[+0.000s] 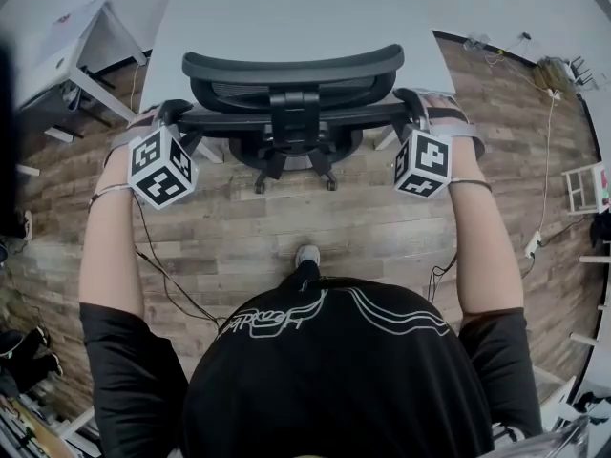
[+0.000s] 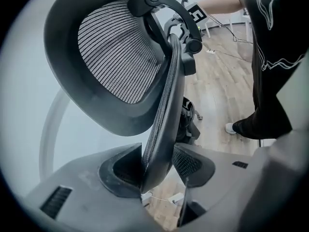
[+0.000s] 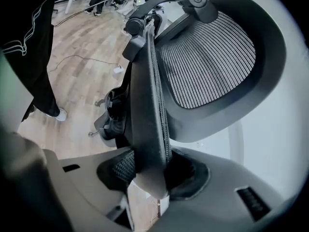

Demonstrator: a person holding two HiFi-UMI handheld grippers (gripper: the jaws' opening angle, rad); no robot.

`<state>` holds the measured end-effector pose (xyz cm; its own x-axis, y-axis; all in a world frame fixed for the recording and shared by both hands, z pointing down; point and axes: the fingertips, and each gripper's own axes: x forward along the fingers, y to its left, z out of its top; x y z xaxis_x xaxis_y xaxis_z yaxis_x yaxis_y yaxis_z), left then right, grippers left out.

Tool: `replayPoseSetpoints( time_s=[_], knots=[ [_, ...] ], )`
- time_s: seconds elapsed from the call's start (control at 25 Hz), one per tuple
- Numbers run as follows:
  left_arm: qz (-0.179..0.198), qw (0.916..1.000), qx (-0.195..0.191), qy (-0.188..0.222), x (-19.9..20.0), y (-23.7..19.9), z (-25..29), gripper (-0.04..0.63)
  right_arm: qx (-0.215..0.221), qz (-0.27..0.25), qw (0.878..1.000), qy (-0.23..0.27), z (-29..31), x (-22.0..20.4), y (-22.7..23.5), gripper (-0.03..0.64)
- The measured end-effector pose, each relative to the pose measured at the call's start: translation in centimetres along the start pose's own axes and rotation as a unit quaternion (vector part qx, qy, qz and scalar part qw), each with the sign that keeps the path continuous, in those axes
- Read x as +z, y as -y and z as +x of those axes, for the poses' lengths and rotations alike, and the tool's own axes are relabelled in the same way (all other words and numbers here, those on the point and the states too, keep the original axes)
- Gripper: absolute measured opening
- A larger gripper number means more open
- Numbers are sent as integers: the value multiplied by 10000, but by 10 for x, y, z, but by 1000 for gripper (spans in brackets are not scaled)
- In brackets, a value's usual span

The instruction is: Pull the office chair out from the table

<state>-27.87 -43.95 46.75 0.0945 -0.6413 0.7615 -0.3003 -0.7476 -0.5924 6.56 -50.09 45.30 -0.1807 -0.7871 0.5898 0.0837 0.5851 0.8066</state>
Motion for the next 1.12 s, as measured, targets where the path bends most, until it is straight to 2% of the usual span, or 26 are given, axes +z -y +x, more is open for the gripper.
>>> replayPoseSetpoints(
  time_s=[0.44,0.72,1.12],
  knots=[
    [-242,9996,-96,-70,3,6,-25,193,177,58,9998,93,-26,2,2,192],
    [-338,9991,221,-129,4,78,-67,195,18,62,9998,162,-82,0,-52,192],
    [-449,9985,243,-211,8,140,-112,195,7,71,9998,181,-134,-5,-92,192]
  ],
)
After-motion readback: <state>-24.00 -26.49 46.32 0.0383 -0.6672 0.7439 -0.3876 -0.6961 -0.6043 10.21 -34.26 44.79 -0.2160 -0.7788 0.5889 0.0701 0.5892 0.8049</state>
